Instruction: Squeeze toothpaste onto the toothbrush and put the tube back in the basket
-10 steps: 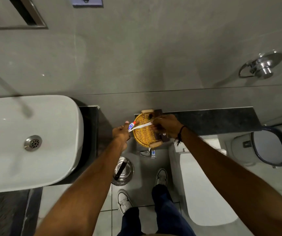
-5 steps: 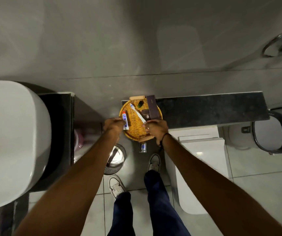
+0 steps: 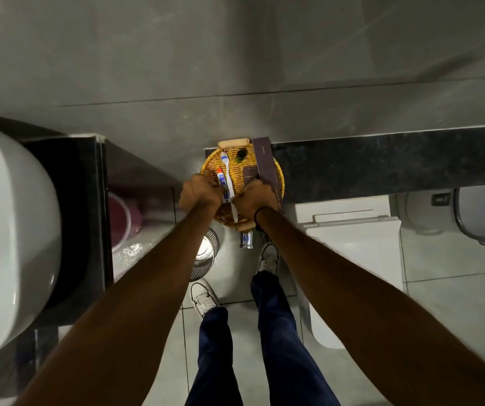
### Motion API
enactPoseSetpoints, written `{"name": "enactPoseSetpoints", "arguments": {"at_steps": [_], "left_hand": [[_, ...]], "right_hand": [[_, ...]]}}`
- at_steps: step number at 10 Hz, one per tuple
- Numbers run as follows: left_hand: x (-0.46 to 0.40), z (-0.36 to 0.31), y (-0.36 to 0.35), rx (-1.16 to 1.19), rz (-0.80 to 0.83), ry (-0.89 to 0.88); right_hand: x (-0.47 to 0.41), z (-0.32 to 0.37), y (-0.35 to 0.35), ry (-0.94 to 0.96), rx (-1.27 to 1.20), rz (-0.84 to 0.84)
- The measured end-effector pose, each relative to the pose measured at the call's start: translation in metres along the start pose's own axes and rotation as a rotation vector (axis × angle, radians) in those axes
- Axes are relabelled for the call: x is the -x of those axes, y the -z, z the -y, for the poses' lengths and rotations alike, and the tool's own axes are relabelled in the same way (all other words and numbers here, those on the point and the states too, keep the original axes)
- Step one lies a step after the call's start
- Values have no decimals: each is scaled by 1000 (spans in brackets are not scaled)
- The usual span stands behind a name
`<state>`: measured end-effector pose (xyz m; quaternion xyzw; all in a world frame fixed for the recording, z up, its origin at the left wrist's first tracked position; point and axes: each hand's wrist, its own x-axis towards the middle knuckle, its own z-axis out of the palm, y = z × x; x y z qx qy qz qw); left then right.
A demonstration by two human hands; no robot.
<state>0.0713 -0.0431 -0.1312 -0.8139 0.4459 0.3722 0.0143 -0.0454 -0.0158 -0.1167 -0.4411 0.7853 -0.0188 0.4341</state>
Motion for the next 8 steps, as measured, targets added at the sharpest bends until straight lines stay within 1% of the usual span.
{"name": "enactPoseSetpoints", "arguments": {"at_steps": [1, 2, 3, 4, 5, 6, 7, 8], "left_hand": [[6, -3, 0, -77, -49, -26], [12, -2, 1, -111, -81, -55], [16, 1, 4, -108, -112, -85], [22, 3, 13, -110, -107, -154], [36, 4, 29, -164, -133, -302], [63, 3, 65, -248, -197, -537], [84, 0, 109, -408, -280, -798], [109, -12, 160, -531, -486, -1013]], "right_hand": [[-1, 2, -4, 47, 101, -47], [-1, 3, -3, 78, 152, -81], [3, 3, 0, 95, 176, -106], [13, 4, 8, 115, 167, -119], [30, 6, 25, 177, 175, -184], [63, 15, 57, 280, 196, -289], [95, 27, 92, 373, 236, -440], [131, 42, 134, 526, 283, -691]]}}
